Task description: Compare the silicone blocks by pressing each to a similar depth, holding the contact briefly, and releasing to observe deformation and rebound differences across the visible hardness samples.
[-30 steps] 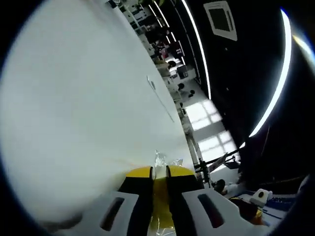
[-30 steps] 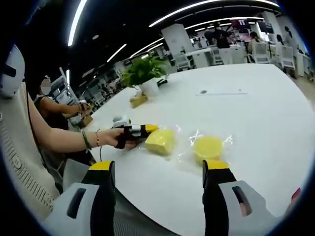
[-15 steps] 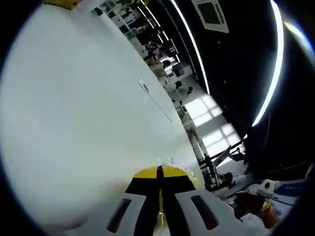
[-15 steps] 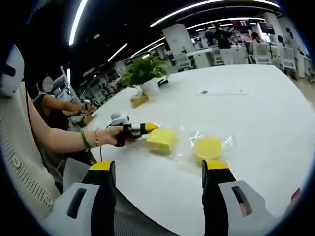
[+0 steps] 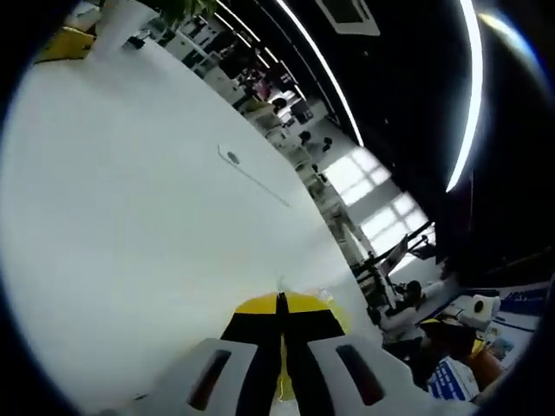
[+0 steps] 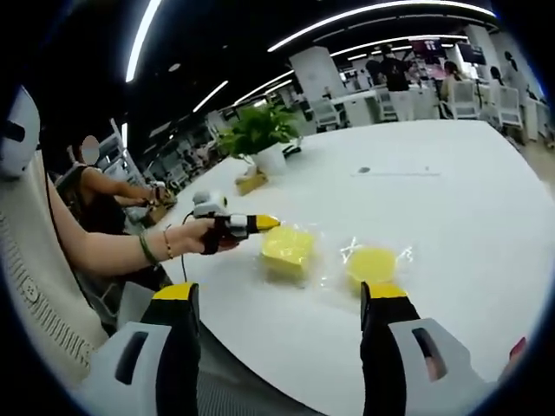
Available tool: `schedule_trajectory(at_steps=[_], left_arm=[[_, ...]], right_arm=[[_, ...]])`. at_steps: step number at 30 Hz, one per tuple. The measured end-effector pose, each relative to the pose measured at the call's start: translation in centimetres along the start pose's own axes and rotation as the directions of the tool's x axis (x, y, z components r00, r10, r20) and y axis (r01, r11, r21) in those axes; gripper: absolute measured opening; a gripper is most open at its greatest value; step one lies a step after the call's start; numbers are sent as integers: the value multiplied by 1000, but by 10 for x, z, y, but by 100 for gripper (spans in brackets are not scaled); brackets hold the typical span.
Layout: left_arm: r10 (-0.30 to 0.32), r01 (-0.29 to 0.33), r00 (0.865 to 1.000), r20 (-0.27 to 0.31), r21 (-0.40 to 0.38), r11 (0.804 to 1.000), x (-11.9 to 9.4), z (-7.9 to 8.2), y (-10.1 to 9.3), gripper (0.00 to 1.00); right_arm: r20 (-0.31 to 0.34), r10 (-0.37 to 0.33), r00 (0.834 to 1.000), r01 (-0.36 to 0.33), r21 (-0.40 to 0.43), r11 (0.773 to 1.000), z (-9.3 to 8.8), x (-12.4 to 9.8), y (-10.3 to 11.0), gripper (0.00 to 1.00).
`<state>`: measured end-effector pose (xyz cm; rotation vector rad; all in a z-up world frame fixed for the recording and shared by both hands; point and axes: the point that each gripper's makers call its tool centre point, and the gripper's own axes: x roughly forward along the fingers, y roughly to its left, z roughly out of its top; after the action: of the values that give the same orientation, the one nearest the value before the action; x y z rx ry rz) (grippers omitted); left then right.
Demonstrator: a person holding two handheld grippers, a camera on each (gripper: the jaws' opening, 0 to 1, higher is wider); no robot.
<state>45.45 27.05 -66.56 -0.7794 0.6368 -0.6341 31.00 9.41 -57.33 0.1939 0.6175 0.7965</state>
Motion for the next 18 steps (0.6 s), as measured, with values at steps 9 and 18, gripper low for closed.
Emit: schedule_trajectory(at_steps=[9,18], left_arm=[[-36,39,999,-22,119,992,-7,2,-34,0],[-35,45,998,-48,233,972,-17,0,-58,0]], right_arm=[[6,-1,1000,2,-72,997,-1,-7,13,61],[57,15,998,-12,-59,998,10,-13,24,67]])
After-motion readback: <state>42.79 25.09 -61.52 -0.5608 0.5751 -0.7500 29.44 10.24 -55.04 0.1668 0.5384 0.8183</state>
